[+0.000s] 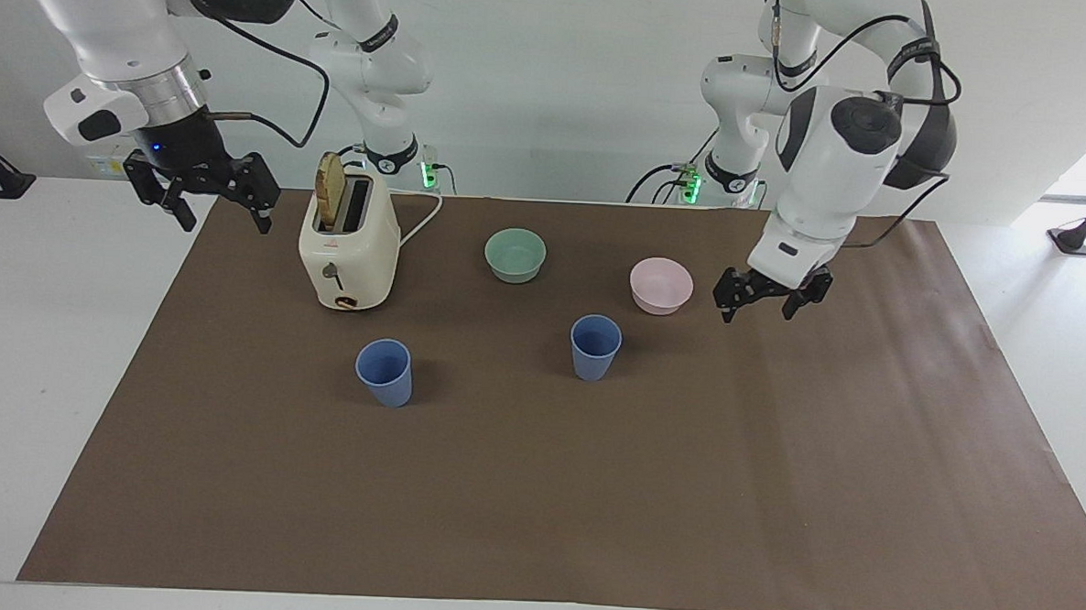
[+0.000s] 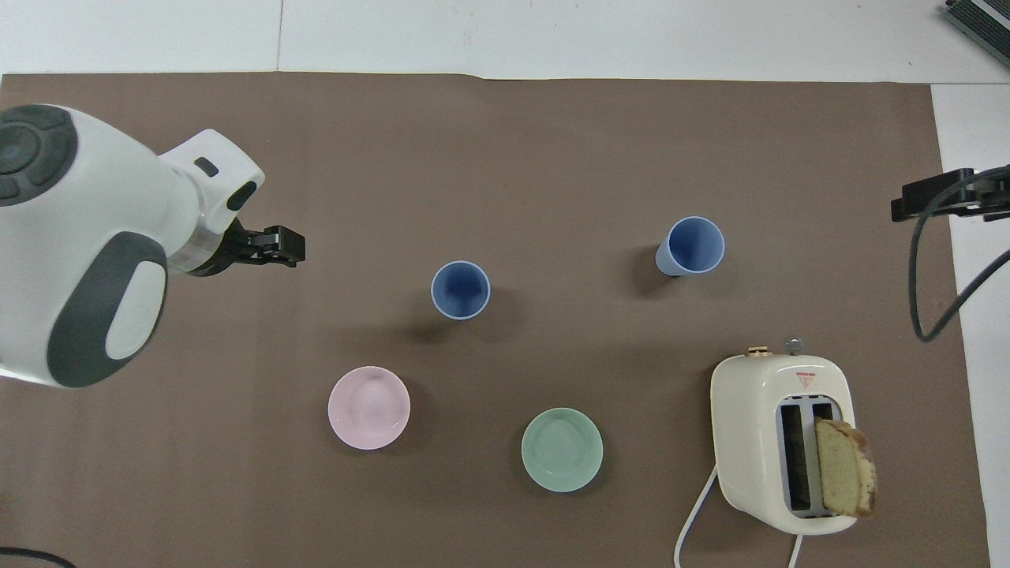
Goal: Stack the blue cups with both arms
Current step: 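Release the cup and withdraw the left gripper while the right gripper reaches out, then reach the right gripper to the other blue cup and grasp it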
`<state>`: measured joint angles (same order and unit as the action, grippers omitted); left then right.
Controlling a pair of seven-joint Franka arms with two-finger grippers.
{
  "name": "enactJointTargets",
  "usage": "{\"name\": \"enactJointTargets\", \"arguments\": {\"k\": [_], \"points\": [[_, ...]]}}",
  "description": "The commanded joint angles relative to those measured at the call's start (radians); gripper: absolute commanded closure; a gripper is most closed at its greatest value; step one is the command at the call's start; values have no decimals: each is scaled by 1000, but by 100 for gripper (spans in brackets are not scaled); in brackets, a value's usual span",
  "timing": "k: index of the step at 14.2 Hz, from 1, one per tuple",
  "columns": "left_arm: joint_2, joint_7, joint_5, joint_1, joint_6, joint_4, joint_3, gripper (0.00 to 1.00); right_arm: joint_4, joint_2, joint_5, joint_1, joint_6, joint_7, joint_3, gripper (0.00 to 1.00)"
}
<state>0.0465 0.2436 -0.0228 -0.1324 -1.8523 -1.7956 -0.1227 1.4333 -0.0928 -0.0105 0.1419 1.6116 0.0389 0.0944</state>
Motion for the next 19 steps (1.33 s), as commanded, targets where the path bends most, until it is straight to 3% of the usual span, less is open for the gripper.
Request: {"name": "enactJointTargets", "arguments": {"k": [1, 5, 10, 13, 19], "points": [[-72, -148, -3, 74, 85, -11, -6, 0, 99, 27, -17, -4, 94, -17, 7, 0], [-135, -254, 0, 138, 174, 22, -2, 0, 225, 2, -20, -37, 246, -16, 11, 0], [-132, -294, 12, 151, 330, 188, 6, 0, 265, -119, -19, -79, 355, -19, 11, 0], [-139, -284, 78, 198, 329, 176, 5, 0, 309, -151, -19, -100, 427, -8, 11, 0], [-134, -213, 87, 197, 294, 203, 1, 0, 375, -179, -17, -107, 484, -4, 11, 0]]}}
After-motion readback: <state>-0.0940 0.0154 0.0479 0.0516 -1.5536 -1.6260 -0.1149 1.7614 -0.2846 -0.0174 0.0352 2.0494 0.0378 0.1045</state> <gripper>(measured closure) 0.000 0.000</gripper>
